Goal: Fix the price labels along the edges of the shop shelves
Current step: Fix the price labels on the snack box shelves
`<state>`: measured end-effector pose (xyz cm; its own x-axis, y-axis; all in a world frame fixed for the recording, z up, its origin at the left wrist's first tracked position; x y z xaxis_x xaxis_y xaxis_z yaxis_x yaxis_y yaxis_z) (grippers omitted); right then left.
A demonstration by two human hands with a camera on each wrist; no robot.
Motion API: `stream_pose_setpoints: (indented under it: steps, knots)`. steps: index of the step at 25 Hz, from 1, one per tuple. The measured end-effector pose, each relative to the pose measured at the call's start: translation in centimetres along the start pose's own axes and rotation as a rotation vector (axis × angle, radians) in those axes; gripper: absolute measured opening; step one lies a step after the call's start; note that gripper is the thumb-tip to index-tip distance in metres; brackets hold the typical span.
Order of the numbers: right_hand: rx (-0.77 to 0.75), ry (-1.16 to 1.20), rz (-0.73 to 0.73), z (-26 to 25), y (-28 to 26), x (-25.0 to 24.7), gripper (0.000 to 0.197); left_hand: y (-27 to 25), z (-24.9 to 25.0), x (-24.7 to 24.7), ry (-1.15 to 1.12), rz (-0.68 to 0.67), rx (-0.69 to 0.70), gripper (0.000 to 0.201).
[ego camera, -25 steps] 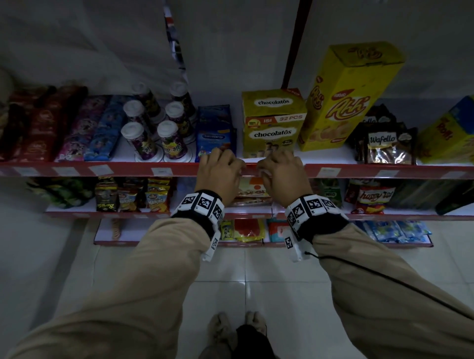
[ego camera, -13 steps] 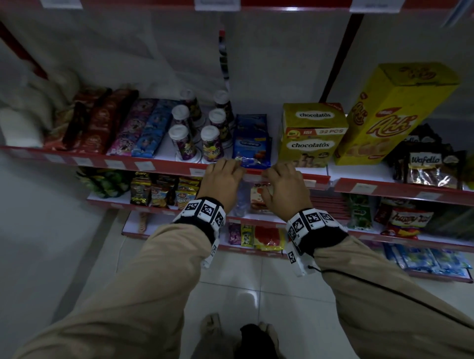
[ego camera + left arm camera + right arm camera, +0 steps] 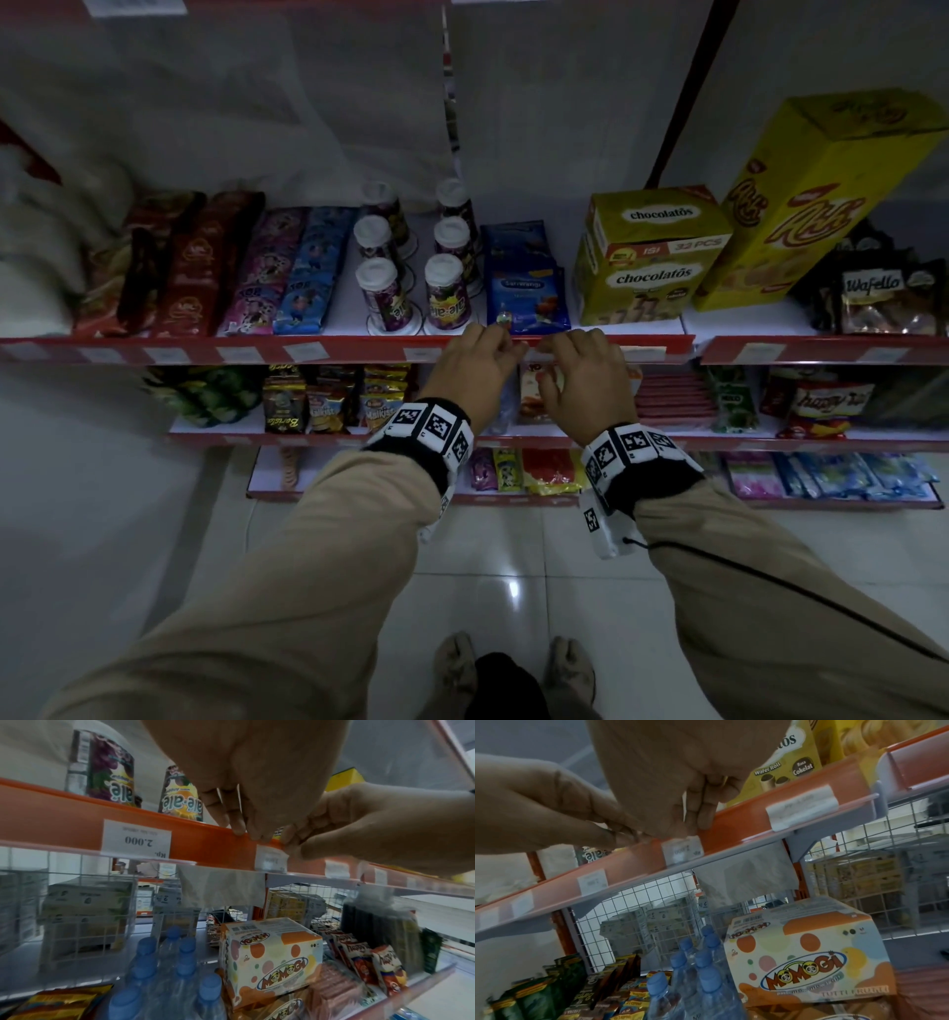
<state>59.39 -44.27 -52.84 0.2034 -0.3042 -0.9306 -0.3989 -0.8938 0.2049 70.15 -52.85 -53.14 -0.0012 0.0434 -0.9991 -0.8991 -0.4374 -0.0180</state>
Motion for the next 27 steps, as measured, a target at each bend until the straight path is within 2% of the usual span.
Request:
stream_pose_setpoints:
  steps: [4, 10, 19, 23, 25, 27]
  knots:
    - [0.057, -0.113, -0.056, -0.4, 0.3, 0.8, 0.031, 0.3, 0.2, -0.1, -0.005, 0.019, -0.006, 0.047]
    - [0.062, -0.119, -0.012, -0.6, 0.0, 0.6, 0.030, 0.2, 0.3, -0.1, 0.025, 0.058, -0.015, 0.044]
    - [0.126, -0.108, -0.012, -0.5, 0.9, 0.5, 0.021, 0.0, -0.3, -0.3, -0.066, 0.079, -0.032, 0.047]
    - [0.150, 0.143, 0.098, 0.1, 1.1, -0.2, 0.011, 0.2, -0.5, -0.6, -0.161, 0.090, -0.082, 0.048]
    - [0.206, 0.386, 0.195, 0.5, 1.4, -0.9, 0.009, 0.2, -0.6, -0.7, -0.219, 0.102, -0.115, 0.050]
    - [0.300, 0.627, 0.244, 0.9, 1.6, -1.1, 0.016, 0.3, -0.7, -0.8, -0.284, 0.130, -0.146, 0.045]
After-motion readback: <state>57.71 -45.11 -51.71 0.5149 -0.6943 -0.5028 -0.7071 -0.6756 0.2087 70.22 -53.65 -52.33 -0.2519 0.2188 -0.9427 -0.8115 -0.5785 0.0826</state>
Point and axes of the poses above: each hand's wrist, its own y-axis towards the middle knuckle, its own x-axis out of the palm, z = x × y, the point moved 4 cm from there along y, towards the middle knuckle, and after that the axes turned 2 degrees about x, right-handed, at the moved point
